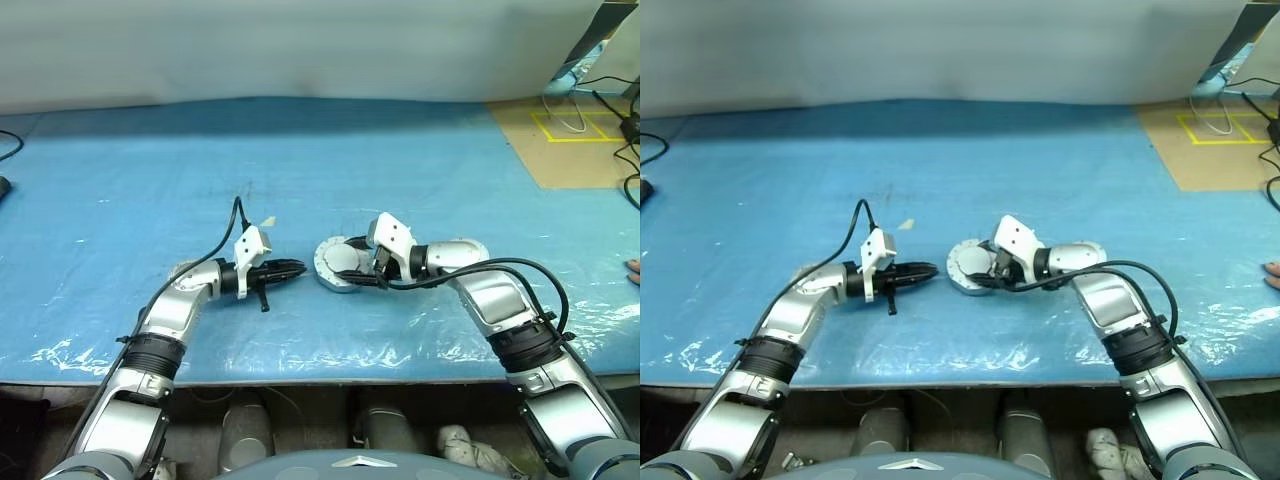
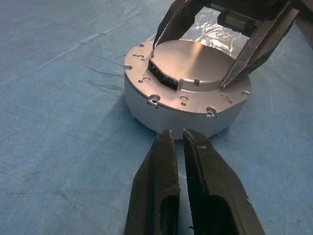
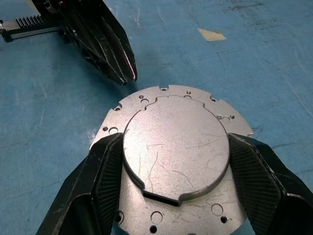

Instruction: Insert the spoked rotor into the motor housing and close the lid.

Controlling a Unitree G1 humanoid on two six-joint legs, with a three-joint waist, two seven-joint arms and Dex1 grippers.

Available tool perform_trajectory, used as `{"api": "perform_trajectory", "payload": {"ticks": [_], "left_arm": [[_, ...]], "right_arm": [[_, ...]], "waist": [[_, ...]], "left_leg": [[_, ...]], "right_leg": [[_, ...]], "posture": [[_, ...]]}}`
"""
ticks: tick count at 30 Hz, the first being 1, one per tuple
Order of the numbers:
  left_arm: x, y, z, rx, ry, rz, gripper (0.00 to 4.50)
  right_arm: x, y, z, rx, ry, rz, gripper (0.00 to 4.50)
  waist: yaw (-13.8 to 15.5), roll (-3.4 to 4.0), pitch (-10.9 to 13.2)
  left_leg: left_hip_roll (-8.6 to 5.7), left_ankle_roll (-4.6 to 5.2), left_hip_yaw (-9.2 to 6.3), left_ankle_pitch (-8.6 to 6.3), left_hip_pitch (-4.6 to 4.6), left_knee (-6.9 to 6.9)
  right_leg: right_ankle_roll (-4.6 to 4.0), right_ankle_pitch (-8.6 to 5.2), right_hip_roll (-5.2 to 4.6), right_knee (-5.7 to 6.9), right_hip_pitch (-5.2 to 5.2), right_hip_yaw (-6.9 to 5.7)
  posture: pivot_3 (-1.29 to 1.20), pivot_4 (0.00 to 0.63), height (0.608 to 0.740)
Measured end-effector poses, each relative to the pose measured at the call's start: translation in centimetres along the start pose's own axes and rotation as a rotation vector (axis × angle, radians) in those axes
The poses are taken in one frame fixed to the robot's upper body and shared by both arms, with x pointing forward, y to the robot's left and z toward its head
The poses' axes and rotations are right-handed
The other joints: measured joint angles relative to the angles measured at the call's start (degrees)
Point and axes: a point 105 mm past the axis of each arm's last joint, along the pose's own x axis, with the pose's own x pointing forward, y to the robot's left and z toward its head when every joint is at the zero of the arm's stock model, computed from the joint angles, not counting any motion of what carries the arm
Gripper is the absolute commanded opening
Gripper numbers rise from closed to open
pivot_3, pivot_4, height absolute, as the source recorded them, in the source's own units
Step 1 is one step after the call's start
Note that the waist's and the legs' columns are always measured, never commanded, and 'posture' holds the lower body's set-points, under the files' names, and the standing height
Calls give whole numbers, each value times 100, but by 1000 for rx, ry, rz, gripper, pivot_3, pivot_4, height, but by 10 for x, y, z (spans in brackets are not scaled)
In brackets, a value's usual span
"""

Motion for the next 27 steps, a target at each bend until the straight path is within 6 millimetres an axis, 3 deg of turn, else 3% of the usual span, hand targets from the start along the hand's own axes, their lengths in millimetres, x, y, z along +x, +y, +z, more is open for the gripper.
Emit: {"api": "perform_trajectory", "payload": {"ticks": [11, 27], "left_arm": [[-2, -2, -21, 8, 82, -16, 367], [4, 6, -21, 39, 48, 26, 367]], "right_arm": [[-2, -1, -1, -4, 7, 0, 2967], [-2, -1, -2, 0, 10, -2, 2967]], "waist": [[6, 0, 0], [13, 3, -3]], "left_leg": [[-1, 0, 0, 0, 2, 1], [-2, 0, 0, 0, 16, 4]], "right_leg": [[-1, 1, -1, 1, 3, 0], [-1, 2, -3, 1, 20, 0]], "posture": [[0, 150, 740], [0, 150, 740]]}}
